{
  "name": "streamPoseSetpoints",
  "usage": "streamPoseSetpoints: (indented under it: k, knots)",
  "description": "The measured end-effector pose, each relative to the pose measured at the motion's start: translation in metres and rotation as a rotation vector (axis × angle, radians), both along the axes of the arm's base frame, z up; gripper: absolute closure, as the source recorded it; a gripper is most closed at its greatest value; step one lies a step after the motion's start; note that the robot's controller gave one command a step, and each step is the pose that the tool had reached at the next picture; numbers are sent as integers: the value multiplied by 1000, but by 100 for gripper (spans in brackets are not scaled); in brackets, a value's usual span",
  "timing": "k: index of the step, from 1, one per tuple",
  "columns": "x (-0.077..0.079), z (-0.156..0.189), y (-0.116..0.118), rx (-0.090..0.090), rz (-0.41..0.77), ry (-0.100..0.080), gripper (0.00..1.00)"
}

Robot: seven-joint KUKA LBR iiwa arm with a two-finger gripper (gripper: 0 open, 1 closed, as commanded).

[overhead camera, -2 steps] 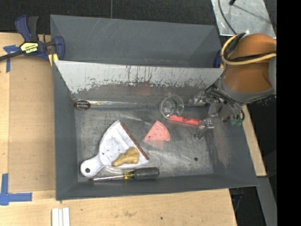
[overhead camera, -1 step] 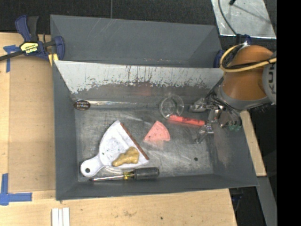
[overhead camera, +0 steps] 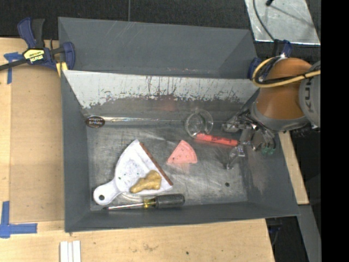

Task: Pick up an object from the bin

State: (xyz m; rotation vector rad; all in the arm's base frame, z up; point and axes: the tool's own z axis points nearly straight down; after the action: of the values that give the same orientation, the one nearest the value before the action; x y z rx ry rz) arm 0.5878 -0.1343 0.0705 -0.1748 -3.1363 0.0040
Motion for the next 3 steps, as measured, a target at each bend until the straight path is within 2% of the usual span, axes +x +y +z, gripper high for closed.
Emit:
streamPoseSetpoints:
  k: [1, 2, 3]
  knots:
    - [25, 34, 40, 2, 49, -5, 100]
    - [25, 34, 40, 1, 49, -4, 100]
    - [24, 45, 46, 1, 106, -2, 100]
